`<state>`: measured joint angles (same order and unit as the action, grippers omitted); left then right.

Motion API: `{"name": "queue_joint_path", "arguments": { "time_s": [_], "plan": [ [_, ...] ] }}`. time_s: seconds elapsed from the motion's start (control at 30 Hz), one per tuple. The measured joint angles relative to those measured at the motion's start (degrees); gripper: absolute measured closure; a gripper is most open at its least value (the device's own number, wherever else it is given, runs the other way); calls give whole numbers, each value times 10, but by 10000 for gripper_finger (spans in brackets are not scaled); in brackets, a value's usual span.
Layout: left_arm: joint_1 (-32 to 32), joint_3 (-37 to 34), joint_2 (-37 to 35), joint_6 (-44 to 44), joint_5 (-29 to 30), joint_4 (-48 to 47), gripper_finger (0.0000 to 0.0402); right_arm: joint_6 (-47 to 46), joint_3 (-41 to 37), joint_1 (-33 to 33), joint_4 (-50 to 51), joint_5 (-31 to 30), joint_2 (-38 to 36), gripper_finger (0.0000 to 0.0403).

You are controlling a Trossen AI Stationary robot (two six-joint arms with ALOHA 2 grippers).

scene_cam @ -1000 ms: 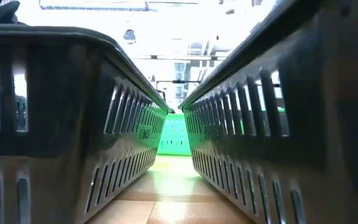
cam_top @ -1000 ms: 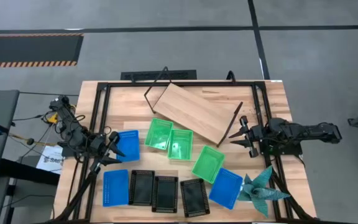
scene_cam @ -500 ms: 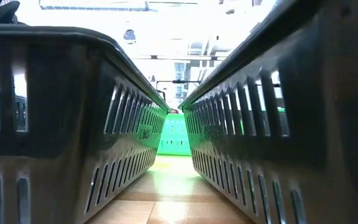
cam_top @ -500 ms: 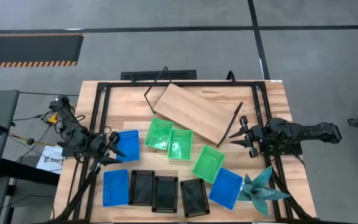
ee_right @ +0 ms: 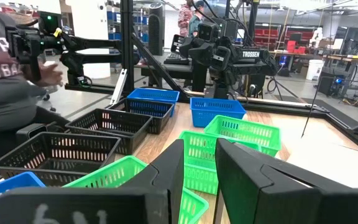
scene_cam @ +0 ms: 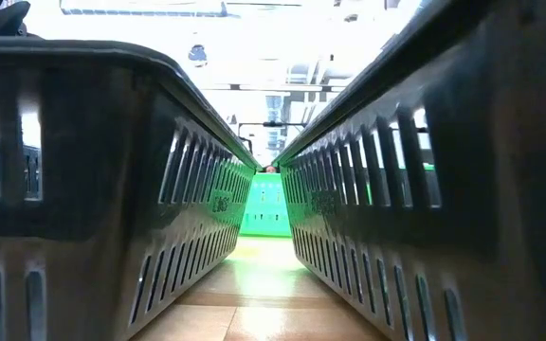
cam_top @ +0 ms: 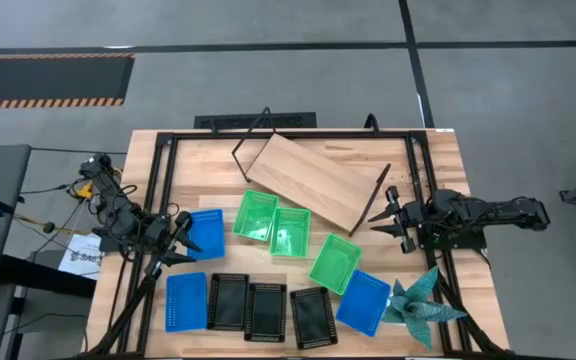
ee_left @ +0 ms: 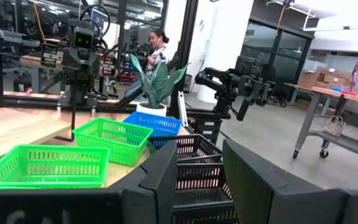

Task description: Stack baskets on shelf by color

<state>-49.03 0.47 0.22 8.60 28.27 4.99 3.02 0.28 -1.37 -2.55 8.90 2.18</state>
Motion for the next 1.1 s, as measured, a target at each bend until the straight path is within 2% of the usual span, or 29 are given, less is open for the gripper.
{"name": "queue_joint_path", "arguments": {
  "time_s": [0.93,1.1],
  "plan": [
    [0,0,0,1,11,0,284,0,0,19,-3,-16,0,285],
    [0,0,0,17,28,1,284,0,0,19,-5,-16,0,285]
  ]
}}
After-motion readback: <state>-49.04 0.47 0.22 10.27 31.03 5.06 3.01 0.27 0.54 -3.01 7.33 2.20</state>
